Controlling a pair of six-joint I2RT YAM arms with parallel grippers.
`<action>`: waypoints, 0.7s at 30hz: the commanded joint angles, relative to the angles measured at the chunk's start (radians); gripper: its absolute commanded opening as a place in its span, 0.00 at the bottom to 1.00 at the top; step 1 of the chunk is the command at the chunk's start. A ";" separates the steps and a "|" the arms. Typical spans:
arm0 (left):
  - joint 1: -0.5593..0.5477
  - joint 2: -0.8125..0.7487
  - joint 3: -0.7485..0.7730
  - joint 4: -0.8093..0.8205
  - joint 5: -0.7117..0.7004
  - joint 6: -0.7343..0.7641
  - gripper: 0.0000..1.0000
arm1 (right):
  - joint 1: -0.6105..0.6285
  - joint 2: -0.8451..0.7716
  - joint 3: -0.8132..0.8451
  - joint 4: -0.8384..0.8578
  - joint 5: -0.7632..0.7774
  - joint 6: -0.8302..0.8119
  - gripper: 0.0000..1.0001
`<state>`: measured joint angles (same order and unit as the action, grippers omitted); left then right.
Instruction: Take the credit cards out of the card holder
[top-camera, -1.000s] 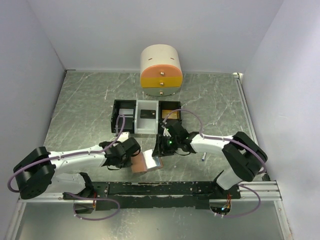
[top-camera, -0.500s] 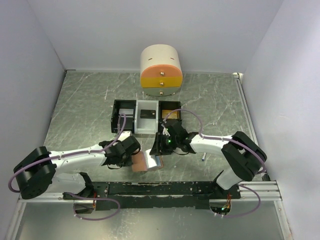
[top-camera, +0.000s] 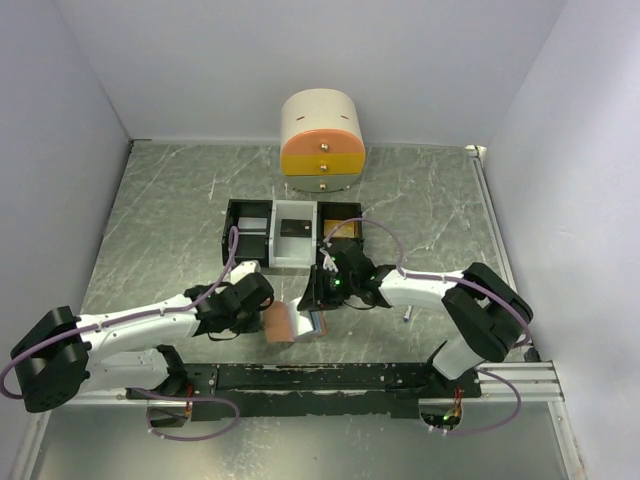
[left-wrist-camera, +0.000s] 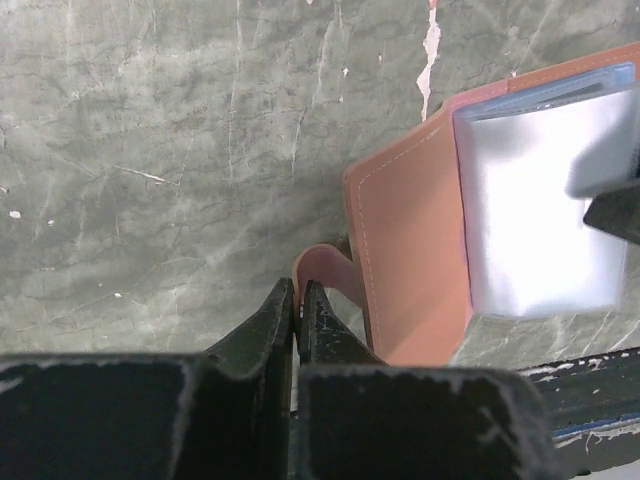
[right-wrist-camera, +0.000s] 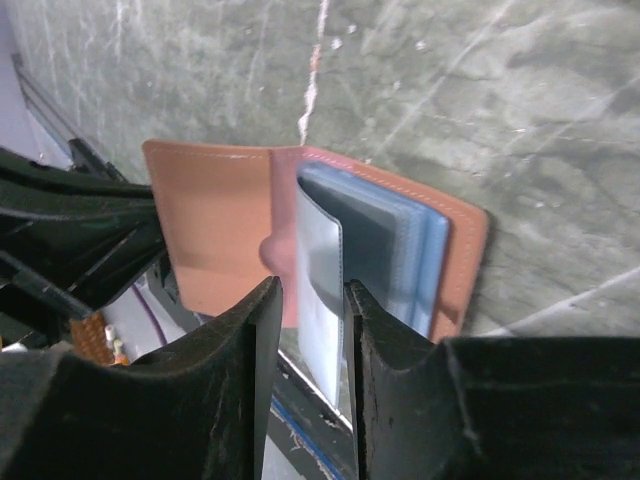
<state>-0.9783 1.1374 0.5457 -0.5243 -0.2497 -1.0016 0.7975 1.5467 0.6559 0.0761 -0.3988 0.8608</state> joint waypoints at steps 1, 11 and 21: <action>0.006 0.000 0.031 -0.008 0.006 0.015 0.10 | 0.025 -0.033 0.025 0.039 -0.060 -0.008 0.31; 0.006 -0.017 0.022 -0.032 0.001 -0.014 0.10 | 0.068 0.051 0.062 0.134 -0.143 0.017 0.33; 0.007 -0.087 -0.012 -0.051 0.005 -0.039 0.13 | 0.124 0.165 0.133 0.154 -0.138 0.030 0.44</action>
<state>-0.9779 1.0584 0.5468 -0.5507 -0.2497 -1.0183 0.8982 1.6749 0.7425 0.2165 -0.5350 0.8948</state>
